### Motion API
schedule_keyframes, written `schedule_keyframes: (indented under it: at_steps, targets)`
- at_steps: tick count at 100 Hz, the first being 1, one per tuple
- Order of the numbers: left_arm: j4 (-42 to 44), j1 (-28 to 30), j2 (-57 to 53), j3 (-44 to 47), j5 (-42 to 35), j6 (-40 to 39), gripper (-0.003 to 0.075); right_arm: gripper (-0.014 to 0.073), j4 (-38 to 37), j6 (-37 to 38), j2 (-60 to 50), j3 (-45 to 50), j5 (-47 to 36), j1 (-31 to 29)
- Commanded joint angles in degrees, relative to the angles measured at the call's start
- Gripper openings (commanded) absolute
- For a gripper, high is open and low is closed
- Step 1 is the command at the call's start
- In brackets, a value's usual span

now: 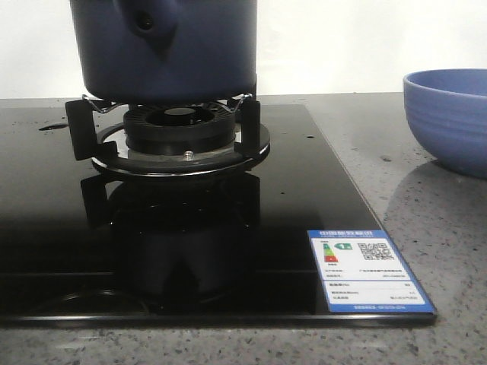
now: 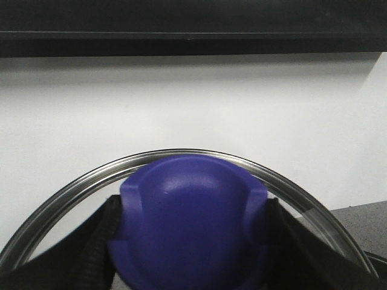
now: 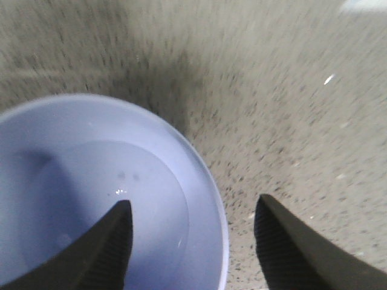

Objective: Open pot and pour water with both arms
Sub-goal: 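Lift the bowl with the right gripper over the open pot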

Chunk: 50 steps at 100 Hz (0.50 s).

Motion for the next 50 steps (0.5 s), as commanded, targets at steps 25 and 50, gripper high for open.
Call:
schedule_keyframes:
  at_steps: [25,50]
  targets:
    - [-0.3,0.3,-1.7,-2.0,-4.5,-0.2,0.0316,0.0398,7.8,-6.3,2.4,-2.1,1.5,-4.9]
    - [-0.3,0.3,-1.7,-2.0,-4.5,-0.2,0.0315,0.0297,8.2,-6.4,5.1,-1.3,2.6,-4.9]
